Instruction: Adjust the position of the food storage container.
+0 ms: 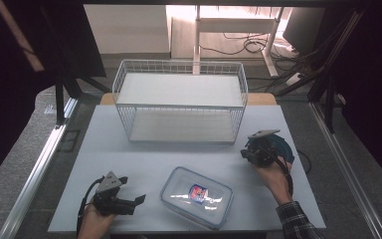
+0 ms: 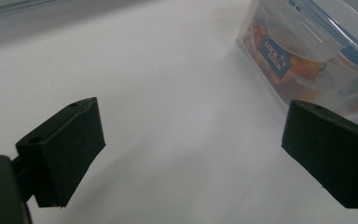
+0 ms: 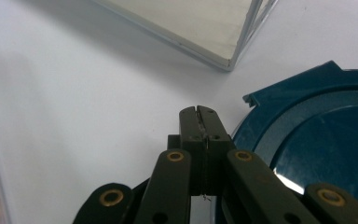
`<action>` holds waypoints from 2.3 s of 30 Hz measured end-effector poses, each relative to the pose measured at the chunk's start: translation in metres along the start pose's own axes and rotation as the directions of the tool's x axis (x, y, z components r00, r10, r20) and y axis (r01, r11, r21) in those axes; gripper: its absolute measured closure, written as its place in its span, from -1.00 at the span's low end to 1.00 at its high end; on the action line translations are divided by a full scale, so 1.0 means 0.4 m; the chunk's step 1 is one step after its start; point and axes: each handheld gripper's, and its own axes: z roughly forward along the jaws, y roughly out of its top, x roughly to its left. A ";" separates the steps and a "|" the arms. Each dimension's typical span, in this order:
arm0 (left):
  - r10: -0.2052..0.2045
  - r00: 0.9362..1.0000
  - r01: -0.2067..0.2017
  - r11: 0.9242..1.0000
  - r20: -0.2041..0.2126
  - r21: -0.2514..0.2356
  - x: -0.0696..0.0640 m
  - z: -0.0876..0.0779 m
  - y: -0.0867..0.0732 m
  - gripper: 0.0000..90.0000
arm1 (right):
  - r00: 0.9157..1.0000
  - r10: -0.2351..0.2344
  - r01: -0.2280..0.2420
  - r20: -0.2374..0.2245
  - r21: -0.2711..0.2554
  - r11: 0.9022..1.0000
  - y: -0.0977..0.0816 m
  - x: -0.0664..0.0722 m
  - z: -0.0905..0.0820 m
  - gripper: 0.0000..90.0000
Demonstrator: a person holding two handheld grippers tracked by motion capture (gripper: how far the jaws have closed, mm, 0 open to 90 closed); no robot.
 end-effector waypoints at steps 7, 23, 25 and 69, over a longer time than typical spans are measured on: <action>0.013 1.000 -0.013 1.000 -0.008 0.024 -0.009 0.007 0.008 -0.87 | 0.997 0.018 -0.024 -0.072 -0.086 0.996 -0.061 0.028 -0.058 0.98; 0.029 0.999 -0.029 0.999 -0.017 0.013 -0.015 0.007 0.015 -0.79 | 0.982 0.010 -0.025 -0.190 -0.078 0.997 -0.237 0.148 -0.149 0.98; 0.026 0.999 -0.025 1.000 -0.019 0.013 -0.014 0.008 0.015 -0.77 | 0.977 0.002 -0.016 -0.213 -0.063 0.998 -0.259 0.169 -0.152 0.98; 0.007 0.993 -0.022 0.991 0.114 0.134 -0.084 0.058 0.056 1.00 | 0.969 -0.050 0.045 -0.243 -0.029 0.999 -0.196 0.235 -0.079 0.99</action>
